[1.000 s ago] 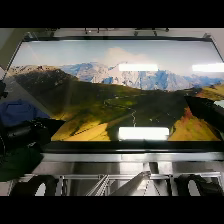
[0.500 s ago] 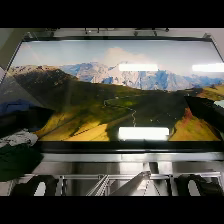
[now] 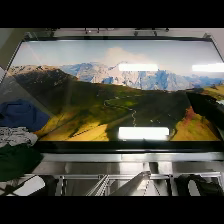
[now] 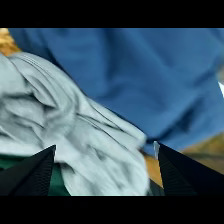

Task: Fold the shirts.

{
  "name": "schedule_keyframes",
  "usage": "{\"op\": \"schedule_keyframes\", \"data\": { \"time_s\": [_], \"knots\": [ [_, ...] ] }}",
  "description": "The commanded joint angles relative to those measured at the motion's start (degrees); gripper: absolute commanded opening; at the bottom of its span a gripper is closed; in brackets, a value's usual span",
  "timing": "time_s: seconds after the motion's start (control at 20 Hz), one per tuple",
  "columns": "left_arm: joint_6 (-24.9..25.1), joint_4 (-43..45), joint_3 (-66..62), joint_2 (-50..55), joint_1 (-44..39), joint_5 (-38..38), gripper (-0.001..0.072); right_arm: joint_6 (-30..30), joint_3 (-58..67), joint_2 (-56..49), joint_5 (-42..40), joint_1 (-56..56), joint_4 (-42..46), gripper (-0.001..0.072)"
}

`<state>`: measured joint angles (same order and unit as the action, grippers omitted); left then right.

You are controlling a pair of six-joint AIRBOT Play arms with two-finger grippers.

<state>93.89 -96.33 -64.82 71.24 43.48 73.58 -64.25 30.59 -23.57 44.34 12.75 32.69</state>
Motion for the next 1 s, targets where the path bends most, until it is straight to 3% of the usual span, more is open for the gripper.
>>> {"op": "schedule_keyframes", "data": {
  "time_s": [0.0,0.35,0.4,0.5,0.55,0.75,0.8,0.95],
  "knots": [
    [4.39,1.73,-4.07,13.18,2.73,-2.91,0.0719,0.00,0.00,-0.02,-0.44,-0.04,-0.85,0.0022],
    [5.33,1.68,-18.47,29.66,-6.84,-4.79,0.0696,-0.02,0.00,-0.02,-0.39,-0.04,-0.94,0.0021],
    [5.33,1.68,-20.63,31.06,-8.79,-4.11,0.0546,-0.04,0.00,0.00,-0.37,-0.04,-1.07,0.0022],
    [5.46,1.70,-24.81,32.79,-12.87,-1.03,-0.0003,-0.07,0.00,-0.02,0.24,-0.04,-1.09,0.0022],
    [6.51,1.66,-26.49,33.03,-14.73,0.61,0.0025,-0.04,0.00,-0.02,1.09,-0.04,-1.05,0.0021],
    [7.30,0.00,-31.26,33.03,-20.68,6.34,0.0024,-0.02,0.00,0.00,4.83,-0.04,-1.05,0.0021],
    [9.81,-6.01,-32.02,33.00,-21.77,8.87,0.0024,-0.04,0.00,-0.02,5.66,-0.04,-1.07,0.0022],
    [21.00,-39.23,-32.61,32.20,-27.30,16.33,0.0021,-0.04,0.00,0.00,5.88,-0.04,-1.07,0.0021]
  ]
}}
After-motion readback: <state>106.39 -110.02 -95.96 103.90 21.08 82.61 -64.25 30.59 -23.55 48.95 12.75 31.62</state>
